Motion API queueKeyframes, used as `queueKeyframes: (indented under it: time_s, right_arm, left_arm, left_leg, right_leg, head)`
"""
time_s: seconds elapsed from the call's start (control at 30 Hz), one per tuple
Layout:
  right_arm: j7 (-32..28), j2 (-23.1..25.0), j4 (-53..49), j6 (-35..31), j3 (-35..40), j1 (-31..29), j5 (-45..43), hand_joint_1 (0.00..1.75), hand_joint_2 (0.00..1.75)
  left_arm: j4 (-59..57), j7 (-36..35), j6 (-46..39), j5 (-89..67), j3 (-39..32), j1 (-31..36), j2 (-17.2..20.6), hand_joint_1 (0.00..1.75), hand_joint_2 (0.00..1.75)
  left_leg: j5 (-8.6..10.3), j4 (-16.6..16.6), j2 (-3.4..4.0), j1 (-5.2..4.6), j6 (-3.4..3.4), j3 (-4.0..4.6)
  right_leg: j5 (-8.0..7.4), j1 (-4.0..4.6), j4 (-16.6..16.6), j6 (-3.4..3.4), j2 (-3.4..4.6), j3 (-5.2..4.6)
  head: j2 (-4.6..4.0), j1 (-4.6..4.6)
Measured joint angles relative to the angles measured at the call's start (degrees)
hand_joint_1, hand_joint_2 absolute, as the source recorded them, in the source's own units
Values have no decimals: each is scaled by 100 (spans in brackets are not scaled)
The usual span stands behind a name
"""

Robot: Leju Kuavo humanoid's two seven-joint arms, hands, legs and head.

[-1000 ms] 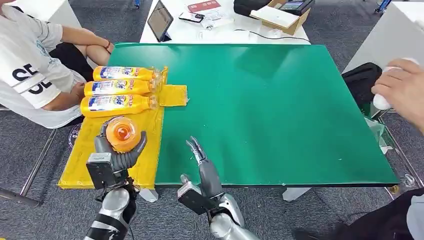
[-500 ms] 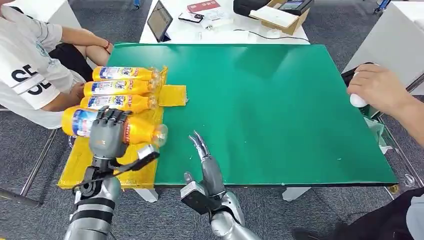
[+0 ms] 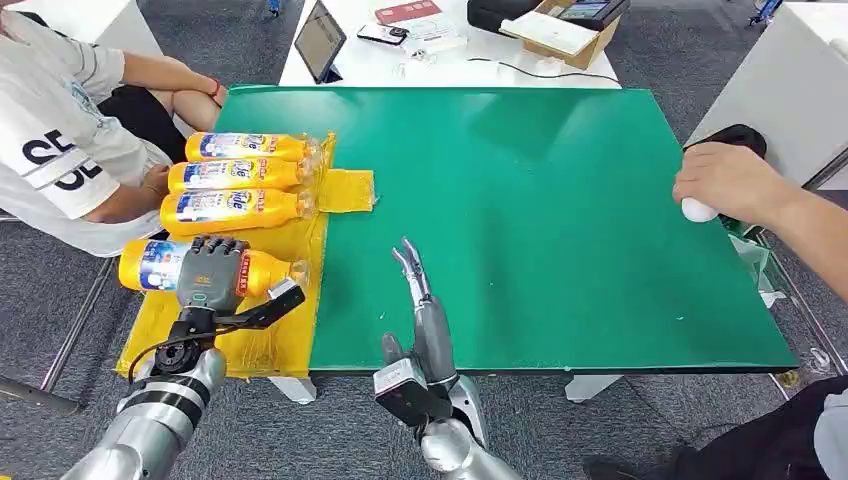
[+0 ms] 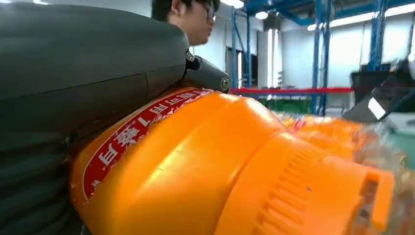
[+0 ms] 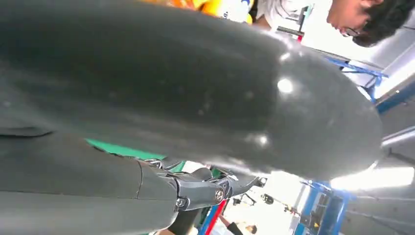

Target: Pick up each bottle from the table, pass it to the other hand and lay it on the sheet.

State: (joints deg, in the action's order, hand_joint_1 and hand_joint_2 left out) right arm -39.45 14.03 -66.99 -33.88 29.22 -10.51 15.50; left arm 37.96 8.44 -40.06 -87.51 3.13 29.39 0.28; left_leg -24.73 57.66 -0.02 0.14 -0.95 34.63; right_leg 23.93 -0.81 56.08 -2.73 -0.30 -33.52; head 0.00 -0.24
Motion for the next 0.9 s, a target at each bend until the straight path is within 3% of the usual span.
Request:
queueKeyframes:
  time_s: [0.2,0.5,0.53,0.57,0.6,0.63,0.73,0.77,0.9]
  right_arm:
    - [66,-24,-184,2,-44,80,-57,0,0]
    - [151,-26,-212,74,-83,131,-48,0,0]
    - [151,-26,-212,77,-85,138,-48,0,0]
    - [153,-26,-212,81,-88,147,-46,0,0]
    - [166,-26,-212,85,-90,151,-42,0,0]
    - [181,-26,-212,92,-90,153,-24,0,0]
    - [240,-26,-210,142,-94,160,24,0,0]
    - [251,-26,-210,155,-94,170,37,0,0]
    - [306,-26,-197,188,-101,218,103,0,0]
  left_arm:
    - [-743,-85,66,192,28,278,86,175,175]
    - [-1396,-26,898,358,55,708,166,175,175]
    - [-1423,-24,907,361,55,726,168,161,175]
    - [-1455,-22,918,369,55,747,169,101,175]
    - [-1477,-15,936,405,55,764,169,9,175]
    - [-1501,-11,998,452,55,781,169,0,175]
    - [-1534,9,1292,671,50,840,171,0,175]
    - [-1536,26,1368,790,37,859,173,0,0]
    - [-1547,153,1469,1340,-151,865,160,0,0]
  left_leg:
    - [0,0,1,1,0,0]
    - [0,-2,-14,1,1,-17]
    - [1,-2,-14,1,1,-20]
    - [4,-2,-14,1,6,-21]
    - [5,-2,-14,1,7,-21]
    - [6,-2,-14,1,8,-23]
    - [7,-2,-19,1,8,-33]
    - [7,-2,-19,1,8,-33]
    - [7,-3,-17,1,8,-35]
  right_leg:
    - [0,1,1,0,0,0]
    - [1,0,1,1,-3,22]
    - [1,1,1,2,-3,24]
    - [1,1,1,2,-3,26]
    - [0,0,2,2,-3,26]
    - [0,0,2,2,-3,28]
    - [1,0,2,2,-7,41]
    - [1,1,2,2,-7,42]
    - [1,0,2,2,-6,40]
  head:
    - [0,0]
    - [0,2]
    - [0,0]
    - [0,0]
    - [0,0]
    - [0,0]
    - [0,0]
    - [0,0]
    - [0,0]
